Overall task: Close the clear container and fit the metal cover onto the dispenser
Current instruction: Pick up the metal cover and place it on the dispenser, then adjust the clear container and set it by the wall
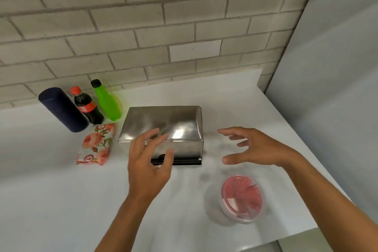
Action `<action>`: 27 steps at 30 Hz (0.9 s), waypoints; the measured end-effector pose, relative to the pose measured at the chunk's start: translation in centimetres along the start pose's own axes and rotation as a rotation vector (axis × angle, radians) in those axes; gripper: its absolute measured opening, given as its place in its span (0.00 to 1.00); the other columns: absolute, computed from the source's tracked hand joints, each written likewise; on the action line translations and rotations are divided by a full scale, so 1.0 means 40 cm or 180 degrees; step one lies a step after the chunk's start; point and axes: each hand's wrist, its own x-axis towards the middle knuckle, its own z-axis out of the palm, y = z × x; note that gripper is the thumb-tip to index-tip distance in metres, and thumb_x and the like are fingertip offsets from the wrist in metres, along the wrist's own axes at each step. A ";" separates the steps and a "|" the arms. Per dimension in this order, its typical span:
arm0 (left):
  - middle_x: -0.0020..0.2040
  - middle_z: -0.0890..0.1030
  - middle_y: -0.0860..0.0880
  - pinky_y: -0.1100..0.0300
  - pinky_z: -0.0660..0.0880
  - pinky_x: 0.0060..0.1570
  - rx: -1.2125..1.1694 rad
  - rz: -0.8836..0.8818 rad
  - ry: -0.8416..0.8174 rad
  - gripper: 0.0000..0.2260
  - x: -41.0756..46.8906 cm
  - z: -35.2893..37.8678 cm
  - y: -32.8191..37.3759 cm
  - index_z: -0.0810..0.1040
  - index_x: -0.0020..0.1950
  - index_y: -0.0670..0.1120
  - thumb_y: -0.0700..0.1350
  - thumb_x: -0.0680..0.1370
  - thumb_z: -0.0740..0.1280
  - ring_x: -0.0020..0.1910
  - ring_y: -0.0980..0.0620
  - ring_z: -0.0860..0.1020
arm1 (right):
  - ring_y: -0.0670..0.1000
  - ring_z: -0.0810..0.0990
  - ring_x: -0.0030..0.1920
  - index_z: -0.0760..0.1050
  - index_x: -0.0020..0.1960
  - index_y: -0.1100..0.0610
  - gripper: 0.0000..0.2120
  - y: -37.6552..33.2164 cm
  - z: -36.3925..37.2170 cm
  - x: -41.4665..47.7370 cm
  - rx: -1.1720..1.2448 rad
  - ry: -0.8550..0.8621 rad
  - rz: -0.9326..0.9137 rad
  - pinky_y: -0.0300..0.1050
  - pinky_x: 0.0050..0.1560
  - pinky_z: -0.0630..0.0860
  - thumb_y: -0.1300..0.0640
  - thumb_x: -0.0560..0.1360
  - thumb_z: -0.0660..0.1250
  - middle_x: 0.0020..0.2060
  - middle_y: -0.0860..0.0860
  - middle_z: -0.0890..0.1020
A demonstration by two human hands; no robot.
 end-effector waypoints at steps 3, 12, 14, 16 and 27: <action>0.66 0.80 0.52 0.66 0.70 0.68 -0.0357 0.0100 -0.0363 0.18 -0.039 0.024 0.040 0.85 0.65 0.49 0.45 0.75 0.77 0.69 0.53 0.77 | 0.35 0.76 0.68 0.74 0.71 0.28 0.39 0.034 0.016 -0.085 0.0148 -0.0126 0.0109 0.43 0.70 0.76 0.36 0.64 0.85 0.69 0.32 0.78; 0.78 0.68 0.67 0.67 0.77 0.61 -0.1445 -0.0546 -0.2559 0.47 -0.166 0.106 0.091 0.62 0.81 0.68 0.68 0.66 0.82 0.75 0.62 0.71 | 0.41 0.77 0.70 0.69 0.75 0.28 0.44 0.134 0.118 -0.281 0.0907 0.0333 0.0472 0.52 0.70 0.78 0.40 0.66 0.86 0.70 0.35 0.79; 0.78 0.65 0.72 0.67 0.76 0.62 -0.1416 -0.0533 -0.2801 0.53 -0.194 0.129 0.093 0.57 0.81 0.73 0.68 0.63 0.84 0.75 0.67 0.69 | 0.44 0.78 0.70 0.69 0.76 0.29 0.43 0.158 0.144 -0.304 0.1033 0.0386 0.0552 0.54 0.70 0.79 0.42 0.67 0.86 0.69 0.38 0.80; 0.75 0.66 0.74 0.71 0.75 0.60 -0.1398 -0.0542 -0.2851 0.52 -0.214 0.152 0.096 0.55 0.78 0.77 0.67 0.63 0.84 0.73 0.69 0.69 | 0.47 0.80 0.69 0.70 0.76 0.31 0.40 0.174 0.160 -0.315 0.1198 0.0388 0.0609 0.57 0.69 0.79 0.44 0.70 0.85 0.69 0.41 0.81; 0.75 0.70 0.66 0.69 0.77 0.59 -0.1538 -0.0353 -0.2617 0.41 -0.196 0.248 0.095 0.67 0.78 0.69 0.59 0.70 0.83 0.73 0.61 0.72 | 0.61 0.83 0.67 0.72 0.78 0.41 0.33 0.219 0.134 -0.269 0.1929 0.0474 0.0494 0.66 0.66 0.80 0.55 0.78 0.79 0.67 0.56 0.83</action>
